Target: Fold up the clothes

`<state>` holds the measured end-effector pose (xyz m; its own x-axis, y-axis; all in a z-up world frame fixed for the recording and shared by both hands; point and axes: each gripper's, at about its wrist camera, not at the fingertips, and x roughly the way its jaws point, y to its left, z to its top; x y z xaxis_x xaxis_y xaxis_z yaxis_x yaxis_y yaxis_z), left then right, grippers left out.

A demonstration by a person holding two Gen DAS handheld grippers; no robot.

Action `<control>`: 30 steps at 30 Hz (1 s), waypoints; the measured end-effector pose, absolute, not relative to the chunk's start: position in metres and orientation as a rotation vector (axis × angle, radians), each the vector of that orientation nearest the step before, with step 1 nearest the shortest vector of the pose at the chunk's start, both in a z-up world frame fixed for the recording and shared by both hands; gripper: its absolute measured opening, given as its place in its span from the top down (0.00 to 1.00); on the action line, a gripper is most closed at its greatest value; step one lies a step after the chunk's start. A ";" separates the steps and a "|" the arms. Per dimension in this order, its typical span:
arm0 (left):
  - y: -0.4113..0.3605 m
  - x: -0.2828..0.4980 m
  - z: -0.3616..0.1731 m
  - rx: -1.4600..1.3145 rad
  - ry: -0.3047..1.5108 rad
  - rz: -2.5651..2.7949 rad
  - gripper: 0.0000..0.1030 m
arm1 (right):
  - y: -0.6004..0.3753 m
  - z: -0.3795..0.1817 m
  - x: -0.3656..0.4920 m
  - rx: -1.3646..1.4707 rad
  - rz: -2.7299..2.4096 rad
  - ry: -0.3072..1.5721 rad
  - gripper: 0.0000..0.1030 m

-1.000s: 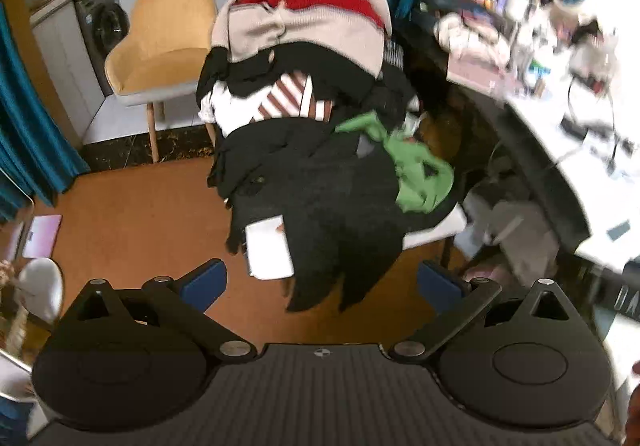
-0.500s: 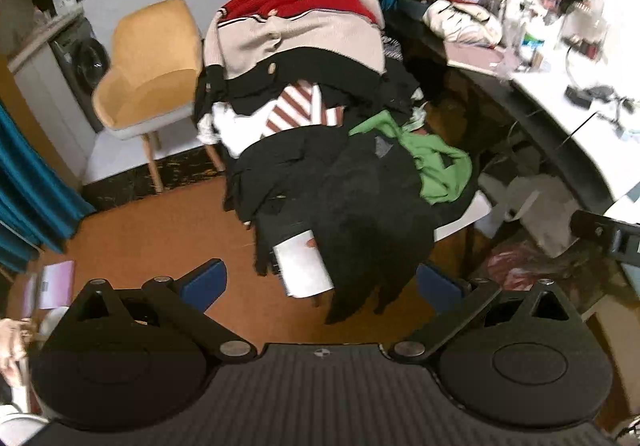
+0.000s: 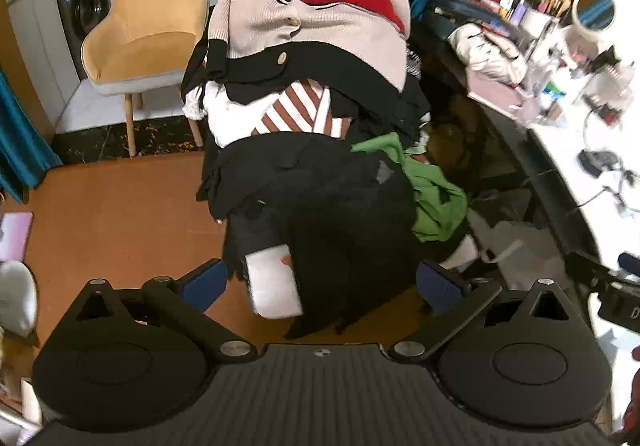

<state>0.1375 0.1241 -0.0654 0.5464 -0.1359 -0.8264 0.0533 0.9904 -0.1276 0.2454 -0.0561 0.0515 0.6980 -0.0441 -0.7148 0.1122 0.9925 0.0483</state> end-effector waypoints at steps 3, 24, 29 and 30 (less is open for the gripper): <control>0.119 0.169 -0.066 -0.051 0.999 -0.063 0.00 | -0.056 0.043 0.286 0.063 -0.072 0.781 0.01; 0.109 0.308 -0.076 0.010 1.049 -0.041 0.00 | -0.078 0.004 0.441 0.174 -0.052 0.795 0.01; 0.146 0.319 -0.080 -0.052 0.996 0.028 0.00 | -0.068 -0.004 0.455 0.197 -0.119 0.854 0.01; 0.155 0.323 -0.081 -0.071 0.979 0.038 0.00 | -0.062 -0.004 0.457 0.192 -0.128 0.860 0.01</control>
